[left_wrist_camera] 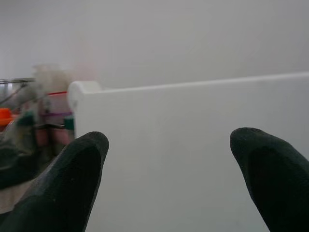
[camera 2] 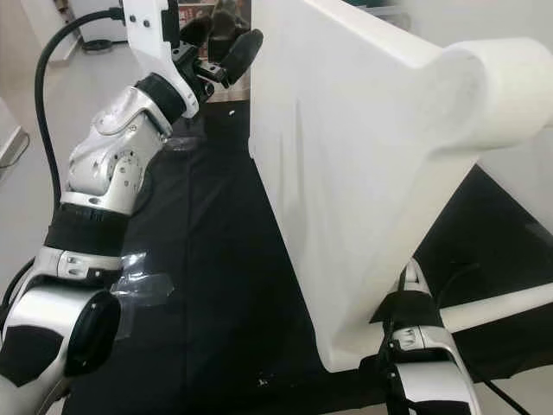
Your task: Building children table
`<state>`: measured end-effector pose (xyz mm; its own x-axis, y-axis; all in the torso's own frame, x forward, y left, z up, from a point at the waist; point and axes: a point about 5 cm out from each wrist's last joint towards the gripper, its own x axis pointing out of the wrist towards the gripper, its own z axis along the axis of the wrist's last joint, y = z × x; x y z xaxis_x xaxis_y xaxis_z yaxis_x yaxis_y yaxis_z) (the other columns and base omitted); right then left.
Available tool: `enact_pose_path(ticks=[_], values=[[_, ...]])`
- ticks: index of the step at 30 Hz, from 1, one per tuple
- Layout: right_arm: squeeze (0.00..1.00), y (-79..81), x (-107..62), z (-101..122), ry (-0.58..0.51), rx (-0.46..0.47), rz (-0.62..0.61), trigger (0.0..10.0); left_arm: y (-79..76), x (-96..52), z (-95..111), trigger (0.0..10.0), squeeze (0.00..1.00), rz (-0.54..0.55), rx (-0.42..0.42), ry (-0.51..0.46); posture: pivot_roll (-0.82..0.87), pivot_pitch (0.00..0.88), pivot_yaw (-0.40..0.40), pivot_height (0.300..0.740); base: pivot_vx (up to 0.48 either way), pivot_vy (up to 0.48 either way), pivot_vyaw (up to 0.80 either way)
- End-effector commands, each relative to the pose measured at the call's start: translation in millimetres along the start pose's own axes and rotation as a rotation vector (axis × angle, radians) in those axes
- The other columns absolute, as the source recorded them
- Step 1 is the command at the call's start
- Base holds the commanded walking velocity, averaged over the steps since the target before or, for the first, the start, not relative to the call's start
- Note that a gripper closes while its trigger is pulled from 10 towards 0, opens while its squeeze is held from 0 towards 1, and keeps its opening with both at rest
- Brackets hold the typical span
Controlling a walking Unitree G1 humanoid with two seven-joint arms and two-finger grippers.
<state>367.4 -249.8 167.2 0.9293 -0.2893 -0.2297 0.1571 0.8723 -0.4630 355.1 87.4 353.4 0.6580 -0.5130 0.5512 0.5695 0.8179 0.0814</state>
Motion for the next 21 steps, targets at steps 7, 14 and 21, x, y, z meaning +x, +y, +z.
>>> enact_pose_path(ticks=[7,14,21], values=[[0.00,-25.5,-7.8,-27,0.037,-0.120,-0.097,10.0,12.0,-74.3,-35,10.0,0.00,0.188,-0.001,0.141,0.10,0.073,-0.001,0.740,0.000,0.000,0.00],[0.00,17.8,-22.4,-57,0.129,-0.119,0.101,10.0,4.0,-115.2,-53,10.0,0.00,0.265,-0.005,0.230,0.11,0.088,-0.011,0.740,0.000,0.000,0.00],[0.00,68.8,-26.5,-48,0.104,-0.070,0.273,10.0,-6.5,-123.3,-50,10.0,0.00,0.301,-0.028,0.247,0.13,0.096,-0.024,0.740,0.000,0.000,0.00]])
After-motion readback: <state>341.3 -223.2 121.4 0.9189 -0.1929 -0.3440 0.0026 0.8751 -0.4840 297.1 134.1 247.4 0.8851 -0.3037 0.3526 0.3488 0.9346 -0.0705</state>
